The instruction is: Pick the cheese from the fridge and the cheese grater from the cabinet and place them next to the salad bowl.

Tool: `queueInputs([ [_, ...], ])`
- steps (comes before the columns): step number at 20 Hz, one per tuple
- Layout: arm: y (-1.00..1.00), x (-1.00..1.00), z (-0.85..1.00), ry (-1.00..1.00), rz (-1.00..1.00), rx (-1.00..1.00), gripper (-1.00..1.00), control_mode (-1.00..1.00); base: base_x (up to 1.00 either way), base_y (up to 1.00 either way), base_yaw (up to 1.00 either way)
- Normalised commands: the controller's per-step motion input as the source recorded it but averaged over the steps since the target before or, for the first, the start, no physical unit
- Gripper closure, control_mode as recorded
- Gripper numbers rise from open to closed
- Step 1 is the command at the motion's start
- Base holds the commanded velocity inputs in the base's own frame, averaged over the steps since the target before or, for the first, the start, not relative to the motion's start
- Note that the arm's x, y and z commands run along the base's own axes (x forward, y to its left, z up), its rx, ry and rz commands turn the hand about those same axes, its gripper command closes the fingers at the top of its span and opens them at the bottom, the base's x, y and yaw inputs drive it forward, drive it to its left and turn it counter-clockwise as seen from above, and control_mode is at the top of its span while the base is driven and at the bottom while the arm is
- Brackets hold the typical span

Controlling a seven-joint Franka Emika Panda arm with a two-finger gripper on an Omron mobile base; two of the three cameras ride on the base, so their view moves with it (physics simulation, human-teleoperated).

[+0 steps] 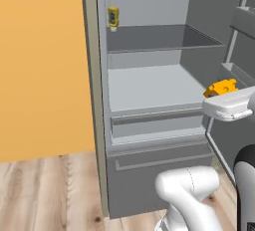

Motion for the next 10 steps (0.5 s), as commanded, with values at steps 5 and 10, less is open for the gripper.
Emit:
queueInputs([
  [5,0.0,0.0,0.0,0.0,0.0,0.0,1.0,1.0,-0.57,0.23,0.0],
  [10,0.0,0.0,0.0,0.0,0.0,0.0,1.0,1.0,-0.56,0.31,-0.04],
])
